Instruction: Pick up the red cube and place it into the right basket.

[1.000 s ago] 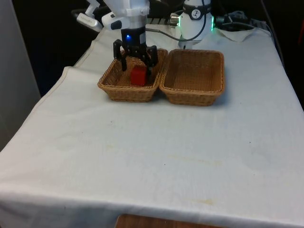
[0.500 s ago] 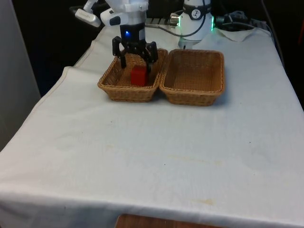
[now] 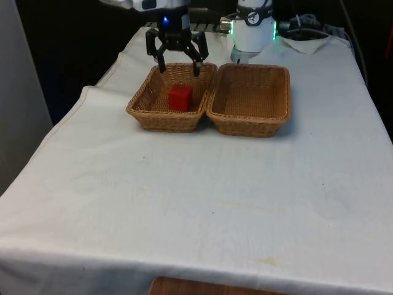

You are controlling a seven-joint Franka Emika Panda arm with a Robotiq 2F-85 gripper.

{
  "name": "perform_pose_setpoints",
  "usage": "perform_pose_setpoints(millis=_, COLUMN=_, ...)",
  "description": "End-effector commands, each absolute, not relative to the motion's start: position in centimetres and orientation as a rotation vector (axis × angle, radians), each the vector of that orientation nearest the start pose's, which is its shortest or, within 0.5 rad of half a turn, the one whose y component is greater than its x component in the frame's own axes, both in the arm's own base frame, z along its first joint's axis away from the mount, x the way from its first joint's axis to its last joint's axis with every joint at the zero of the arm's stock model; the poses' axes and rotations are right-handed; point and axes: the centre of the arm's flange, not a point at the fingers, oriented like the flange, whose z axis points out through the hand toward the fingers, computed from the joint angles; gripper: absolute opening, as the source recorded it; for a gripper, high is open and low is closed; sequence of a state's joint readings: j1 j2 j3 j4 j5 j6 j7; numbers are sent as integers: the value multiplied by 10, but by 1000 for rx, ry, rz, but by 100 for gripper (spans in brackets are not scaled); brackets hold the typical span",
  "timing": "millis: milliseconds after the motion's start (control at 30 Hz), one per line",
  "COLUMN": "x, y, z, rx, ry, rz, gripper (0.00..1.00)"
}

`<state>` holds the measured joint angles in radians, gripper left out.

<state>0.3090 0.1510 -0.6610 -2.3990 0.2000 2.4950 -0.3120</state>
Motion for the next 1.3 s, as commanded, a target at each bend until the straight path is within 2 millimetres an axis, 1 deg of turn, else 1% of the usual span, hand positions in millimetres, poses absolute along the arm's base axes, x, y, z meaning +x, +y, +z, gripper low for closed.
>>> perform_pose_setpoints(millis=0, x=466, y=-172, z=269, rx=-3107, ry=300, rz=18, gripper=100)
perform_pose_setpoints(millis=100, x=470, y=-162, z=283, rx=-3106, ry=277, rz=11, gripper=100)
perform_pose_setpoints(millis=133, x=469, y=-163, z=283, rx=-3097, ry=276, rz=1, gripper=100)
perform_pose_setpoints(millis=333, x=476, y=-149, z=304, rx=-3104, ry=241, rz=1, gripper=100)
perform_pose_setpoints(millis=367, x=478, y=-145, z=310, rx=-3101, ry=231, rz=-4, gripper=100)
perform_pose_setpoints(millis=400, x=477, y=-146, z=310, rx=-3092, ry=225, rz=-10, gripper=100)
perform_pose_setpoints(millis=600, x=483, y=-132, z=327, rx=-3102, ry=188, rz=-20, gripper=100)
perform_pose_setpoints(millis=667, x=485, y=-127, z=331, rx=-3103, ry=176, rz=-24, gripper=100)
perform_pose_setpoints(millis=700, x=484, y=-130, z=329, rx=-3092, ry=176, rz=-30, gripper=100)
perform_pose_setpoints(millis=833, x=488, y=-119, z=338, rx=-3105, ry=145, rz=-42, gripper=100)
perform_pose_setpoints(millis=967, x=491, y=-111, z=342, rx=-3108, ry=118, rz=-57, gripper=100)
perform_pose_setpoints(millis=1000, x=490, y=-113, z=340, rx=-3097, ry=116, rz=-58, gripper=100)
perform_pose_setpoints(millis=1100, x=494, y=-102, z=345, rx=-3109, ry=89, rz=-70, gripper=100)
perform_pose_setpoints(millis=1267, x=497, y=-91, z=348, rx=-3109, ry=58, rz=-85, gripper=100)
